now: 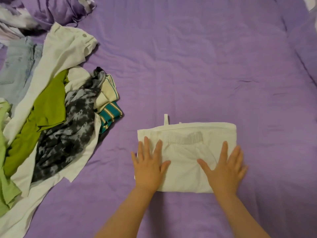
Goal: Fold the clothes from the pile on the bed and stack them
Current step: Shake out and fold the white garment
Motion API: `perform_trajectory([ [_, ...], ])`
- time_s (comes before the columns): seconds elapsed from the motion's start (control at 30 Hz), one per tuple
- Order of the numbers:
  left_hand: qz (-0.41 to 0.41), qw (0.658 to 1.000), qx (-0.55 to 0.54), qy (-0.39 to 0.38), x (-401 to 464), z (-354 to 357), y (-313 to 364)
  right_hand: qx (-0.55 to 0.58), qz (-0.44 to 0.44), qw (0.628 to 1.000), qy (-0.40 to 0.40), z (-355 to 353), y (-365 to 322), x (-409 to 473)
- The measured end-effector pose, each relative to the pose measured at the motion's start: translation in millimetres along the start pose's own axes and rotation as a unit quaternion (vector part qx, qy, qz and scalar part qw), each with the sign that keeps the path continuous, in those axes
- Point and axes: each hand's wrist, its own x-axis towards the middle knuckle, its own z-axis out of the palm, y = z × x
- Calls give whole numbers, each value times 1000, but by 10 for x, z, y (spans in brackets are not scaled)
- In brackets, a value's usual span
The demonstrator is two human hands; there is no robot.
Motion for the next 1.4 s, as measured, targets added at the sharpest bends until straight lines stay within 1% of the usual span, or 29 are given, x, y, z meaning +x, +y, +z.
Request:
perform_trajectory([
  [0.03,-63,996,-61,-18,-2,-12,15,32,47,998,-19,-30,10,-23],
  [0.07,-134,981,-140,-18,17,-35,38,63,76,995,-32,-57,2,-47],
  [0.1,-201,955,-217,-14,57,-79,54,90,86,992,-33,-85,-21,-73],
  [0.13,-248,929,-273,-16,101,-128,70,123,87,988,-23,-108,-46,-81],
  [0.2,-290,898,-327,-38,183,-202,82,233,109,966,-2,-145,-118,-55],
  [0.23,-302,884,-353,-52,217,-218,74,290,136,947,-3,-155,-156,-34],
  [0.3,-315,852,-412,-72,258,-240,36,361,196,911,-14,-158,-213,-4],
  [0.37,-303,822,-473,-91,261,-284,-33,414,246,876,-28,-164,-253,-17],
  [0.4,-282,814,-496,-106,235,-310,-56,442,253,860,-34,-170,-260,-34],
  [0.43,-255,813,-510,-114,194,-335,-67,462,242,852,-43,-181,-256,-58],
  [0.53,-165,830,-525,-92,77,-459,-34,483,181,854,-74,-291,-211,-151],
  [0.6,-121,845,-517,-68,7,-583,24,494,159,852,-66,-472,-157,-219],
  [0.67,-98,844,-525,-58,-68,-698,103,501,153,851,-48,-682,-69,-283],
  [0.77,-84,813,-571,-78,-211,-887,312,508,140,850,-6,-1047,103,-393],
  [0.87,-82,771,-619,-126,-332,-1052,600,513,129,848,44,-1400,317,-464],
  [0.93,-79,756,-632,-152,-400,-1123,813,514,121,846,77,-1609,494,-498],
  [1.17,-47,762,-614,-202,-622,-1130,1627,508,102,842,151,-2071,1283,-545],
  [1.4,-15,789,-564,-243,-814,-804,2558,470,124,858,168,-2235,2382,-362],
])
